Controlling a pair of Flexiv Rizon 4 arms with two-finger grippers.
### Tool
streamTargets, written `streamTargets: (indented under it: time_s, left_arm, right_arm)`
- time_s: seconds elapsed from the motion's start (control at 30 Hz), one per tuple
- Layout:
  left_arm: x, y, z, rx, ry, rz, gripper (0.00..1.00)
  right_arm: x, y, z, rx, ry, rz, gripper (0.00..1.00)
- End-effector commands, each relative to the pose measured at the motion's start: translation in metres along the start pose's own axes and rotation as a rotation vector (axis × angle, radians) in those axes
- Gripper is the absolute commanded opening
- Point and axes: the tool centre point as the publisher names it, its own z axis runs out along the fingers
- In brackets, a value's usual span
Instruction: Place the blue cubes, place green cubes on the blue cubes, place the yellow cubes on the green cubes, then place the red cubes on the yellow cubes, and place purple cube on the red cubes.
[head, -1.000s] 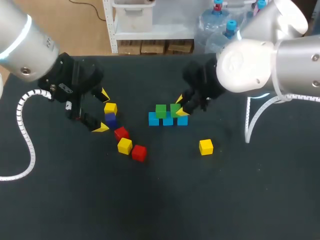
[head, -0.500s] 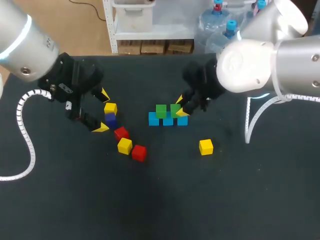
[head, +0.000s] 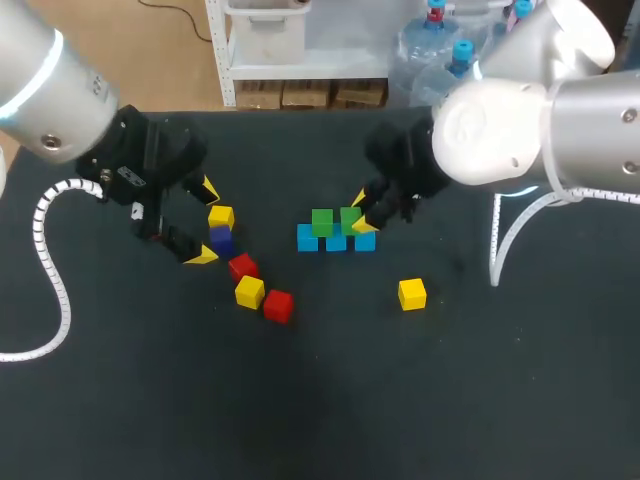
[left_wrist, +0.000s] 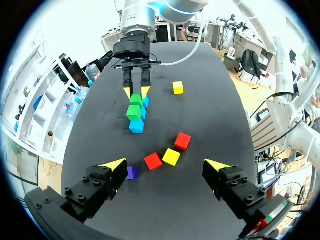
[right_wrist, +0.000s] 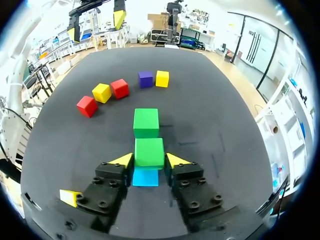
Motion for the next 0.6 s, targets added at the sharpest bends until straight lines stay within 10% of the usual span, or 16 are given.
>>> streamTargets:
  time_s: [0.03, 0.1, 0.47, 0.6]
  left_arm:
    - [0.0016, -0.0001, -0.0003, 0.0, -0.005, 0.003, 1.0]
    - [0.0016, -0.0001, -0.0003, 0.0, -0.005, 0.003, 1.0]
    - [0.0016, -0.0001, -0.0003, 0.0, -0.005, 0.003, 1.0]
    - [0.0016, -0.0001, -0.0003, 0.0, -0.005, 0.003, 1.0]
  right_arm:
    - [0.0003, -0.0004, -0.0004, 0.0, 0.002, 0.003, 0.68]
    - [0.0004, -0.0003, -0.0014, 0.001, 0.003, 0.004, 0.94]
    - [0.0022, 0.0019, -0.0059, 0.003, 0.004, 0.009, 0.82]
    - [0.0009, 0.0056, -0.01, 0.0, 0.002, 0.01, 0.93]
